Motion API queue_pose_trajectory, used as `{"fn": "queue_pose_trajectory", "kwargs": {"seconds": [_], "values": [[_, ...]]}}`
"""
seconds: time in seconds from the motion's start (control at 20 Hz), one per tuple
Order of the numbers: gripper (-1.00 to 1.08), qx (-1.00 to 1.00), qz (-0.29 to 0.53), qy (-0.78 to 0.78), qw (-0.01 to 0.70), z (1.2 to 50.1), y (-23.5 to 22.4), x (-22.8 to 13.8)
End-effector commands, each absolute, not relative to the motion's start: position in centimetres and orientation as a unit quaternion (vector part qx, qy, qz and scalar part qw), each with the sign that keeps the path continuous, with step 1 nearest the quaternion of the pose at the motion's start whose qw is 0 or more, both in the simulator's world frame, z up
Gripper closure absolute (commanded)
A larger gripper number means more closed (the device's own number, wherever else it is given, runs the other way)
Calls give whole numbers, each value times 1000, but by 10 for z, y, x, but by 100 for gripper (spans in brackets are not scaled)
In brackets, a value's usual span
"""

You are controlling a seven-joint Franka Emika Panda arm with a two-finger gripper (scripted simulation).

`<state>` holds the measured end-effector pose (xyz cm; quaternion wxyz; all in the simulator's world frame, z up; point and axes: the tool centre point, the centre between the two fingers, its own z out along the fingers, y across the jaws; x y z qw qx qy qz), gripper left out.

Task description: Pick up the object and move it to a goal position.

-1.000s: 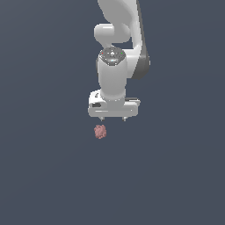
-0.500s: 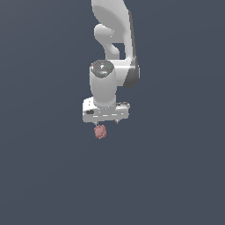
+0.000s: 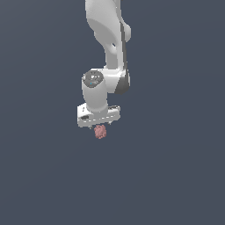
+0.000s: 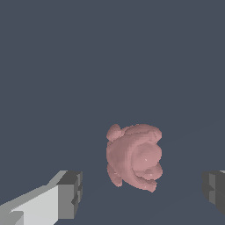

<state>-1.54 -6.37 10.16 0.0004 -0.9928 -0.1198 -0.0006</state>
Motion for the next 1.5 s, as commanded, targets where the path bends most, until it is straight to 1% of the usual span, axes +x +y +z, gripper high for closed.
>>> {"fn": "queue_pose_trajectory", "kwargs": {"seconds": [0.0,0.5,1.0,1.25,1.3,1.45], "values": [[-92,-992,0,-130,0,96,-68,-17],[-92,-991,0,-137,0,88,-73,-20],[-92,-990,0,-138,0,46,-73,-21],[-92,-990,0,-139,0,40,-73,-20],[108,-990,0,-139,0,40,-73,-20],[108,-990,0,-139,0,40,-73,-20]]}}
